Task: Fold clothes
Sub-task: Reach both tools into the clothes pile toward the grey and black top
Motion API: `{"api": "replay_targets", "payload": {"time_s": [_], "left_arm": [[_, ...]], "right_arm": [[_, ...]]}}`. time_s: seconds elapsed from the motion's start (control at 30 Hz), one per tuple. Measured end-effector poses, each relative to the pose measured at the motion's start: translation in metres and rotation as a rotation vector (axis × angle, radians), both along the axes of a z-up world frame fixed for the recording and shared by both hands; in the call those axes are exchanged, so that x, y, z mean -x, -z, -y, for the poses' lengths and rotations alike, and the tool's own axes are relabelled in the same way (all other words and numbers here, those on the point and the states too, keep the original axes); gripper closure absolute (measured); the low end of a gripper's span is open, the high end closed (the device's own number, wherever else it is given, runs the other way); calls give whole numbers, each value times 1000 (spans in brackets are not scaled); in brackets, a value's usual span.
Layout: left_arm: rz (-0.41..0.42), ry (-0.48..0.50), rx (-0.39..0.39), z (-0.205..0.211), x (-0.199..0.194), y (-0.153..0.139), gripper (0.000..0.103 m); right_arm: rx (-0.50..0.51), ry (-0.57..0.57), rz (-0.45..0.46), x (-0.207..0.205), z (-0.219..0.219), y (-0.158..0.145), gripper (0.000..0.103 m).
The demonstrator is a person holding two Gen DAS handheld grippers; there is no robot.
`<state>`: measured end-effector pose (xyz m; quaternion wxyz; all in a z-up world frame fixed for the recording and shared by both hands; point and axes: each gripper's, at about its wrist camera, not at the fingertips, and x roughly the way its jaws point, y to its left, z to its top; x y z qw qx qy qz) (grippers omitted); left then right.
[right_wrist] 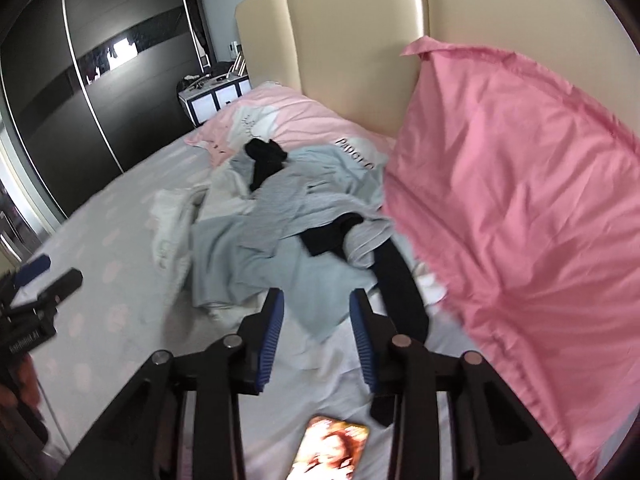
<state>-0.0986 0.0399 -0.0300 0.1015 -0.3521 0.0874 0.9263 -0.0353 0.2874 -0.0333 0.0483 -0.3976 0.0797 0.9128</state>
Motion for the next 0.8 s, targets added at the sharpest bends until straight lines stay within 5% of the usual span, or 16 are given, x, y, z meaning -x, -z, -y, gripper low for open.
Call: {"api": "replay_targets", "payload": {"time_s": [0.47, 0.8], "left_arm": [[144, 121, 21, -28, 68, 58, 19], [238, 113, -66, -30, 112, 91, 19]], "right_arm": [[-32, -93, 136, 68, -16, 45, 53], [40, -154, 198, 128, 10, 79, 53]]}}
